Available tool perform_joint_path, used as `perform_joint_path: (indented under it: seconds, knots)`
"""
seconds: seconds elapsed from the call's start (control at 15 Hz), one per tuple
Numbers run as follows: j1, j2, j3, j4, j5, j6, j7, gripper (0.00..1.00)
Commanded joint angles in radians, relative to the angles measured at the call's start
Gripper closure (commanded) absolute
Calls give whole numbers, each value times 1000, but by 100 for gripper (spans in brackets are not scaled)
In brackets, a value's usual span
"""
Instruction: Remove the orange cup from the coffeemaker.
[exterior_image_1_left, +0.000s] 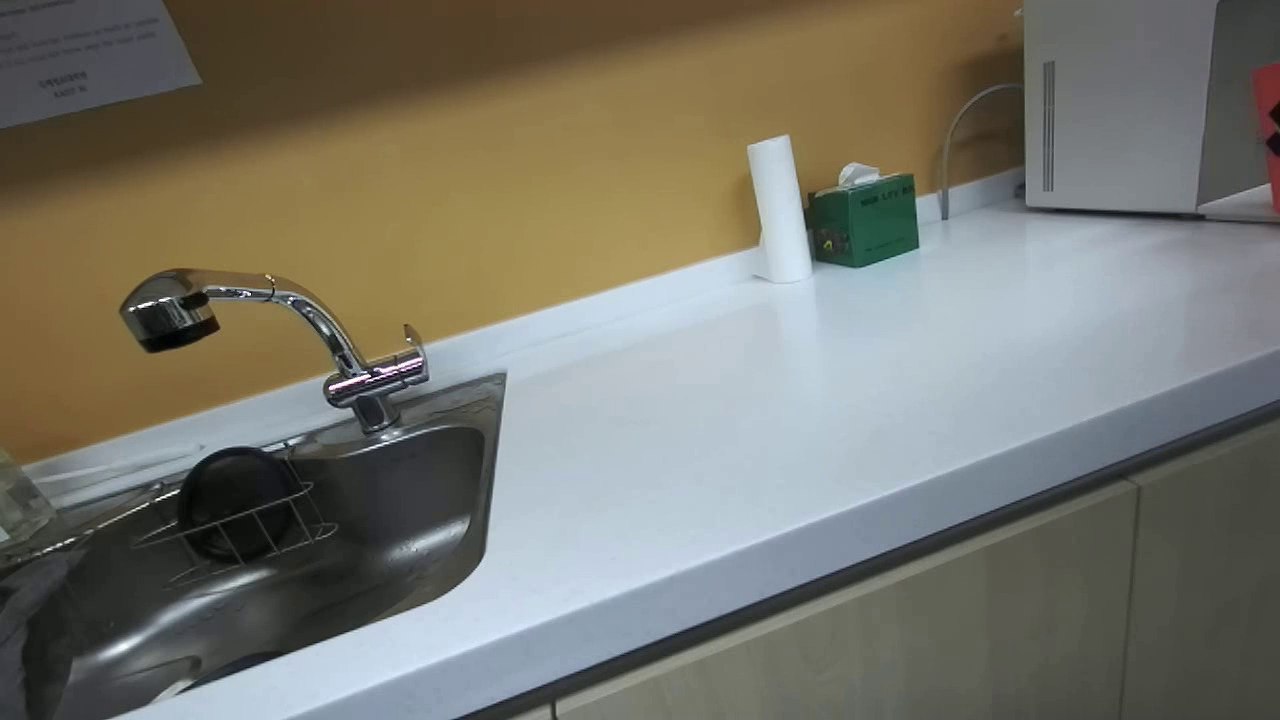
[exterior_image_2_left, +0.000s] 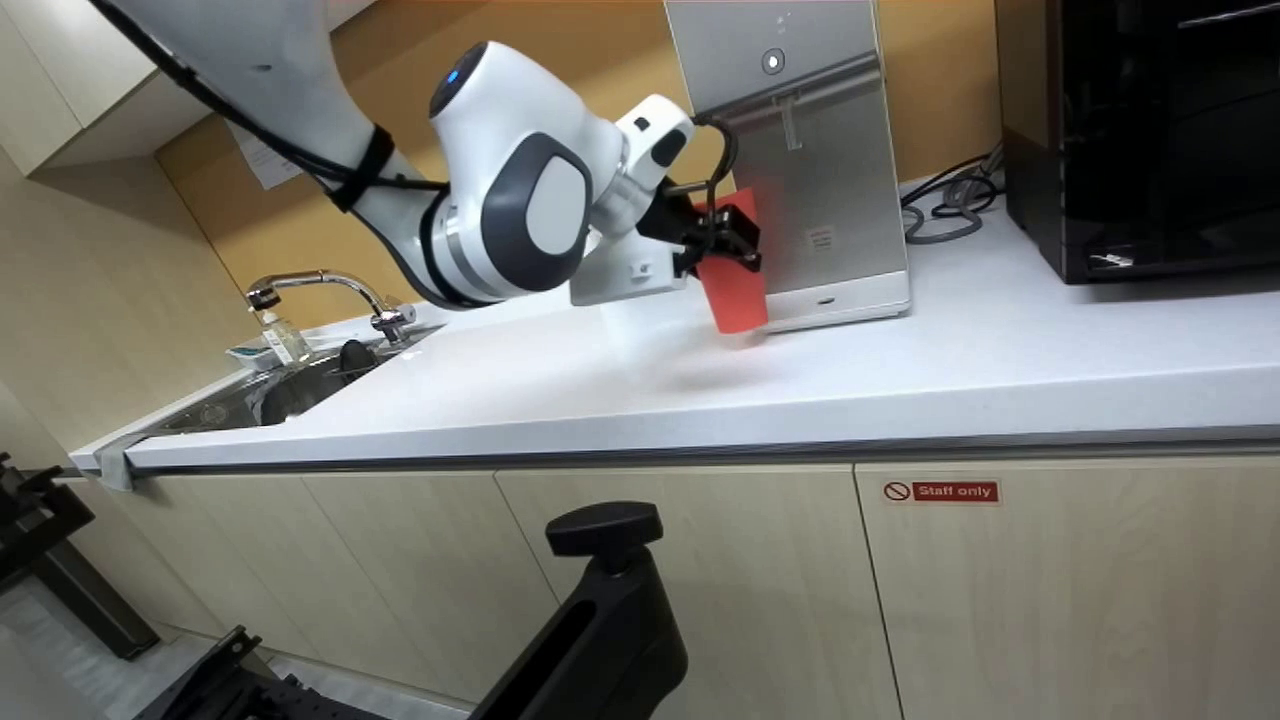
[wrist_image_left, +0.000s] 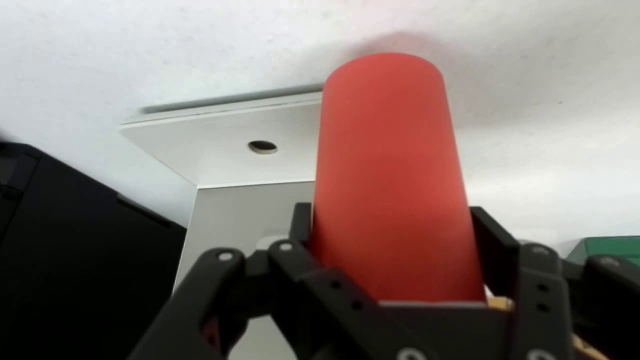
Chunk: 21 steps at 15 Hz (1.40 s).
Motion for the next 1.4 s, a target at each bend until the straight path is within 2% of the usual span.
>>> perform_joint_path:
  seconds: [0.0,0.27,0.47,0.87,1.33]
  knots:
    - [-90,-156,103,-166,-84,0,69,49]
    - [-180,-195,247,-168,-182,0,190,49]
    - [-217,-169,314,-152,-207,-2,257,49]
    - [-305,-118,386,-143,-190,-4,252,49]
    - [-382,-73,425,-132,-163,-4,194,49]
